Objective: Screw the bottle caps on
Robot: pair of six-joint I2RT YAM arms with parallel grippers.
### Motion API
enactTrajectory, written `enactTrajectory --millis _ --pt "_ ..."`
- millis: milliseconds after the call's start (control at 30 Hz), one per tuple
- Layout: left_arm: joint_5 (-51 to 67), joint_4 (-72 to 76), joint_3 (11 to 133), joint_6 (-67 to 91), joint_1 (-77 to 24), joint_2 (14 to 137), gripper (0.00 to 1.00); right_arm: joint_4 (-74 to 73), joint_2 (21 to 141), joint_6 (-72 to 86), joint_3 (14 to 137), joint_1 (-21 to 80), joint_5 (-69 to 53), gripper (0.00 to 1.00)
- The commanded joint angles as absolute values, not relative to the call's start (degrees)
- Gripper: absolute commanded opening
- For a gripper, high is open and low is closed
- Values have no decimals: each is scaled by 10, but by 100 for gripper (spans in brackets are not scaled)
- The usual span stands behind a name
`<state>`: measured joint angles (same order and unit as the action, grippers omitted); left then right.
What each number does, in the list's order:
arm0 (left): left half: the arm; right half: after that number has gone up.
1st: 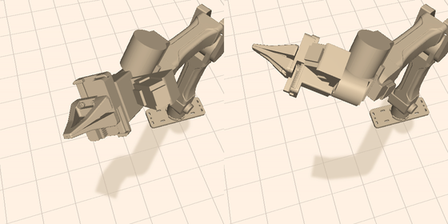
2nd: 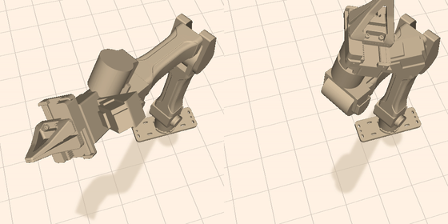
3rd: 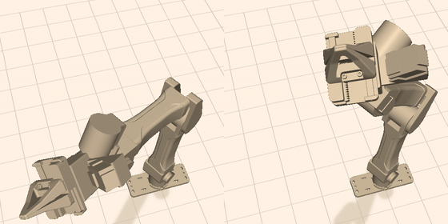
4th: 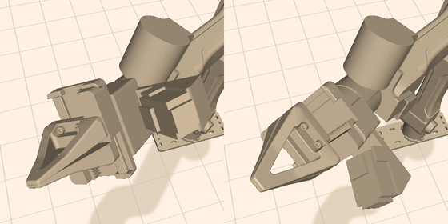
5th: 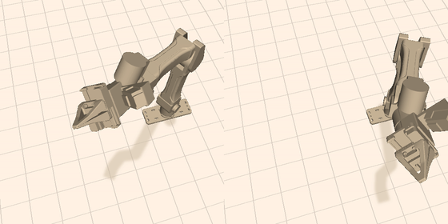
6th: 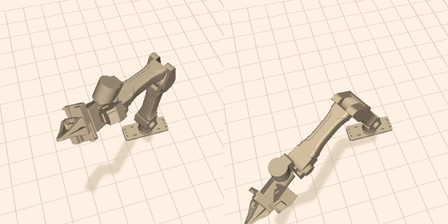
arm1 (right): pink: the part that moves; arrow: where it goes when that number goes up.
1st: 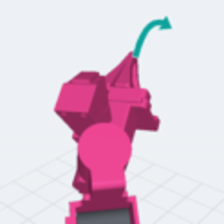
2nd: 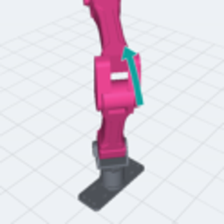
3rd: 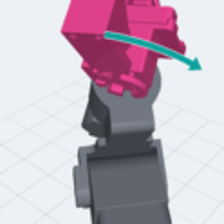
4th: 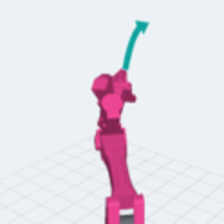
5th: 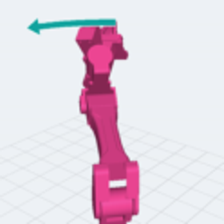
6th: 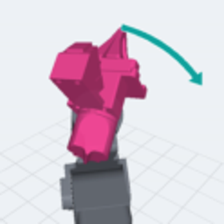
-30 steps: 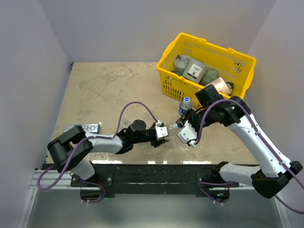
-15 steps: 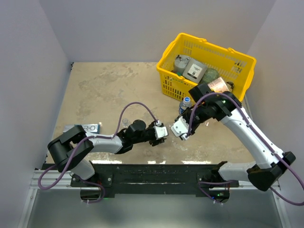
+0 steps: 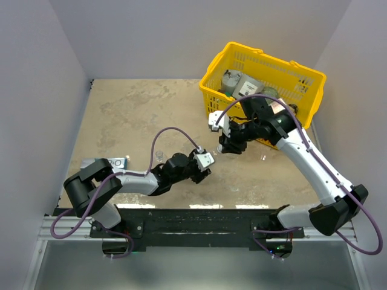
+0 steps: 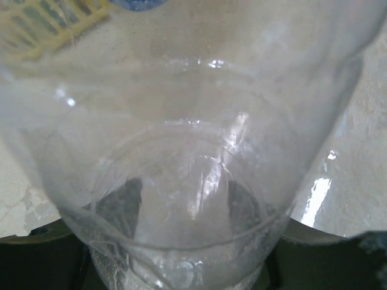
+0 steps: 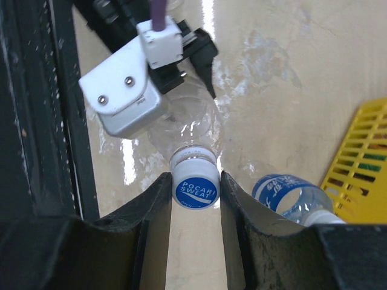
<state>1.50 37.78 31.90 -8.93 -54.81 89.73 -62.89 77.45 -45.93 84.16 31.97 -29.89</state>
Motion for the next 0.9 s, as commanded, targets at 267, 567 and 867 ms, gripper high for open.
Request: enactTrajectory --millis 267,567,867 --pt "-102 503 421 3 -558 883 0 -577 804 -65 795 316 -340 0" --pt "-167 486 429 -51 -568 890 0 -616 815 -8 802 304 -333 0" --pt "-148 396 426 32 -561 891 0 -635 862 -17 930 290 -314 43"
